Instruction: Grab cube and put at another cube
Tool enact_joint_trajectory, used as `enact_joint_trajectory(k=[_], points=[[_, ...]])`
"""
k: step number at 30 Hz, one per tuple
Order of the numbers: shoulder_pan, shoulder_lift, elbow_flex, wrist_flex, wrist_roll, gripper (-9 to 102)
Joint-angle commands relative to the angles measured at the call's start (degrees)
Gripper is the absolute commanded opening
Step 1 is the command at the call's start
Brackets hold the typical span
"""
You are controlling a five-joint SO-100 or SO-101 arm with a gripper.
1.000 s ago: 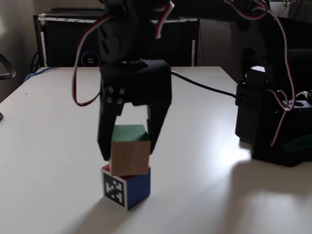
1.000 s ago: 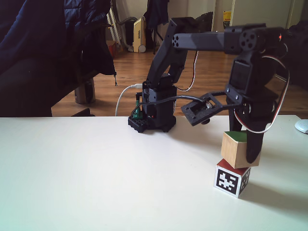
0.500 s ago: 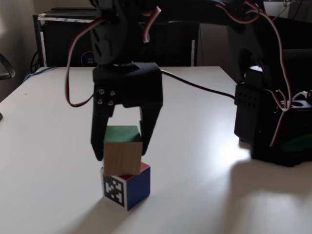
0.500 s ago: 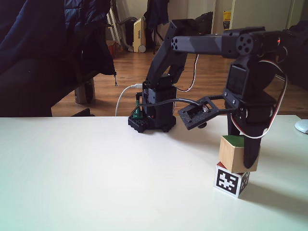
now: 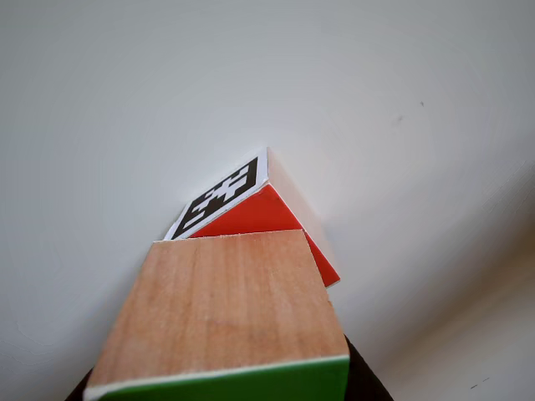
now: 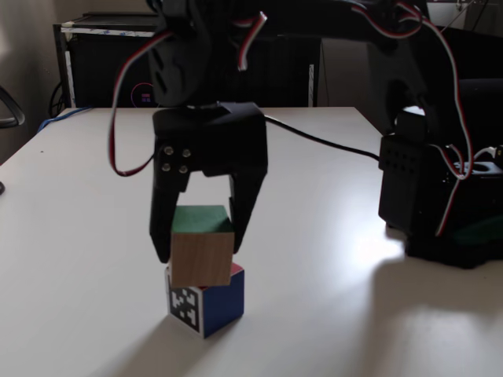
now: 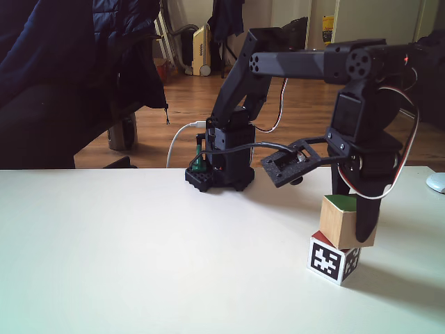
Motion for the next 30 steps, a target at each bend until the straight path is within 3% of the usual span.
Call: enact_joint_trajectory(k=[1, 30], points=[[-0.62, 0.62, -0.26, 0.44, 0.44, 30], [-0.7, 8.53, 2.9, 0.44, 2.11, 39]])
